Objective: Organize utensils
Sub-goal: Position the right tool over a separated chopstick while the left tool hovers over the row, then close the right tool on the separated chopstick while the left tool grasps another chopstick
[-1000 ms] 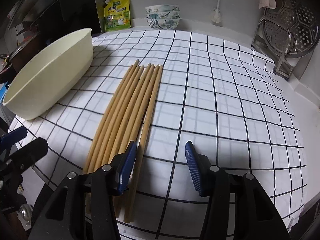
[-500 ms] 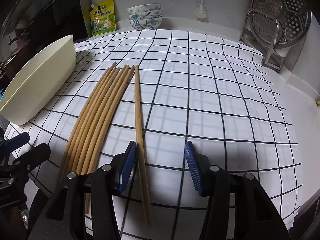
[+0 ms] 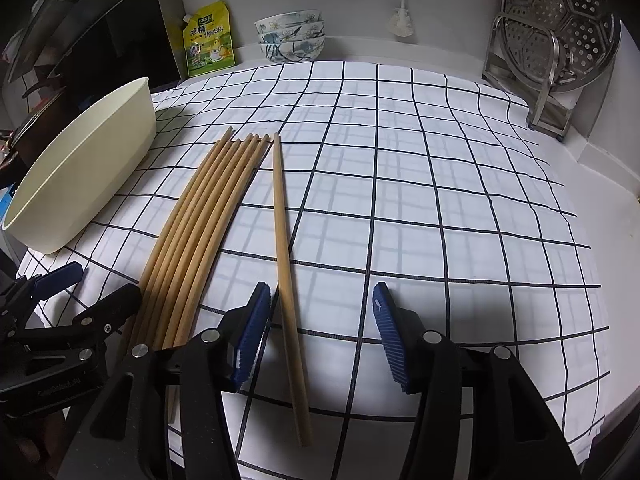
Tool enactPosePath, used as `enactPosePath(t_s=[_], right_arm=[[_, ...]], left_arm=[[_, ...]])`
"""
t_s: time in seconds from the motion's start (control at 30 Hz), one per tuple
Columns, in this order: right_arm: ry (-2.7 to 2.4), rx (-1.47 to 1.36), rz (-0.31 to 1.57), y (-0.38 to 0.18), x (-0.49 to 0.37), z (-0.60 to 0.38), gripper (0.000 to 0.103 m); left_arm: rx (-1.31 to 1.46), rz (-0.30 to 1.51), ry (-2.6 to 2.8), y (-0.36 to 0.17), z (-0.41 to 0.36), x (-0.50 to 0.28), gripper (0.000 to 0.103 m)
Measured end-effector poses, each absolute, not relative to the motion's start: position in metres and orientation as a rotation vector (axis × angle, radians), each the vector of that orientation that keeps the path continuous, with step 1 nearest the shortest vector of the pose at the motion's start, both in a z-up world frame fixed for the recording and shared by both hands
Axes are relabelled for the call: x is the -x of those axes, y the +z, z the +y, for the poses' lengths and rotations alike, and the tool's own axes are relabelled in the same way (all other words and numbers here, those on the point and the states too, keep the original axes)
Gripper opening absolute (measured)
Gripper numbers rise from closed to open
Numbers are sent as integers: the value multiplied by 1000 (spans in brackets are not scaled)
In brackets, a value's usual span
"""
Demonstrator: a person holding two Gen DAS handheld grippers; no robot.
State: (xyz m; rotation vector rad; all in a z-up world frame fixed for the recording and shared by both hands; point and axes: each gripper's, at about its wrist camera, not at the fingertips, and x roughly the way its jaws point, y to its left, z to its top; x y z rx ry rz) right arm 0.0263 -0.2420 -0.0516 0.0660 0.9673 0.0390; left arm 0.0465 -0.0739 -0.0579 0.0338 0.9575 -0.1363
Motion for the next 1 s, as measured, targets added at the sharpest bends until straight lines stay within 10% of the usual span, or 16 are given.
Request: enactPosePath(t_s=[0.6, 0.77, 1.0], right_arm=[[20, -8, 964, -53, -38, -236, 51], [51, 31, 943, -55, -38, -227, 43], [87, 53, 940, -53, -36, -219, 7]], left_arm=[[-54, 950, -88, -61, -80, -60, 92], [-63, 931, -104, -57, -88, -62, 65], [-53, 937, -161, -54, -96, -62, 7]])
